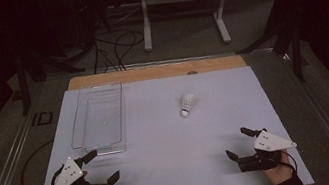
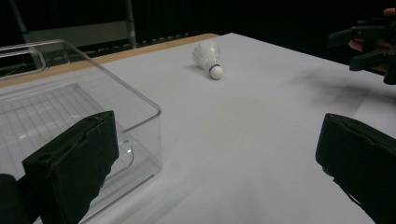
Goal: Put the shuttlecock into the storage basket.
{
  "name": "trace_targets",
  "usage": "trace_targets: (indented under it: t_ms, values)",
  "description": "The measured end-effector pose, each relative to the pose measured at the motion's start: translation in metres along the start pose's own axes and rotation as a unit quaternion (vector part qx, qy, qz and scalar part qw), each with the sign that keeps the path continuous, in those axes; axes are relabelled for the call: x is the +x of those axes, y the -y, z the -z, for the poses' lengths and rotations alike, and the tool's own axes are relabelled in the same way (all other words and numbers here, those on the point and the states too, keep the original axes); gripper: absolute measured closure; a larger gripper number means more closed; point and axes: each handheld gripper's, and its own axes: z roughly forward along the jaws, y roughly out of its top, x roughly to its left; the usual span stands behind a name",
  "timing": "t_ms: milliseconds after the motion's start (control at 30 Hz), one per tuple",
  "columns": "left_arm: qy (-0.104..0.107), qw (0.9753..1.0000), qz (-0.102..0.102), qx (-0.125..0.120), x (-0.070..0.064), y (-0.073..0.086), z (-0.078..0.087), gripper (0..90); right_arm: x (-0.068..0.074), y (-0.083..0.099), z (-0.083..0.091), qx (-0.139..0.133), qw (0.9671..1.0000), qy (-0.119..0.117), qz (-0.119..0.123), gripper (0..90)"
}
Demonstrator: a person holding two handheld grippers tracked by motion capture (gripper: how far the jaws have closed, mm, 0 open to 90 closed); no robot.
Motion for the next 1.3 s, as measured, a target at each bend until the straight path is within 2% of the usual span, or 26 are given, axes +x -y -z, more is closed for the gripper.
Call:
trace_targets:
  t_ms: [200,467,600,700,800,900,1000,1067,1100,1300]
  values:
    - [0.005,0.9999,-0.008,0.01,-0.004,-0.009,-0.004,0.0,0.0,0.0,0.0,0.001,1.0,-0.004,-0.002,9.1]
    - [0.007,0.999,-0.022,0.037,-0.007,-0.027,-0.013,0.0,0.001,0.001,-0.001,0.005,0.9999,-0.008,-0.003,9.1]
    - [0.014,0.9988,-0.025,0.04,-0.008,-0.033,-0.017,0.0,0.001,0.001,-0.002,0.006,0.9999,-0.01,-0.003,9.1]
    - [0.022,0.9982,-0.042,0.037,-0.012,-0.042,-0.021,0.0,0.001,0.001,-0.002,0.006,0.9999,-0.011,-0.003,9.1]
    - [0.031,0.9982,-0.041,0.031,-0.015,-0.047,-0.024,0.0,0.001,0.001,-0.002,0.005,0.9999,-0.013,-0.003,9.1]
    - [0.04,0.997,-0.054,0.038,-0.019,-0.055,-0.029,0.0,0.001,0.0,-0.001,0.003,0.9999,-0.011,-0.002,9.1]
    - [0.048,0.9963,-0.058,0.042,-0.021,-0.061,-0.033,0.0,0.001,0.0,-0.001,0.004,0.9999,-0.011,-0.001,9.1]
    - [0.048,0.9961,-0.06,0.044,-0.021,-0.063,-0.035,0.0,0.001,0.0,-0.001,0.004,0.9999,-0.012,-0.001,9.1]
    - [0.04,0.996,-0.067,0.044,-0.023,-0.067,-0.038,0.0,0.001,0.0,-0.001,0.004,0.9999,-0.011,0.0,9.1]
    - [0.046,0.9947,-0.078,0.048,-0.028,-0.079,-0.048,0.0,0.001,0.0,-0.001,0.004,0.9999,-0.012,0.0,9.1]
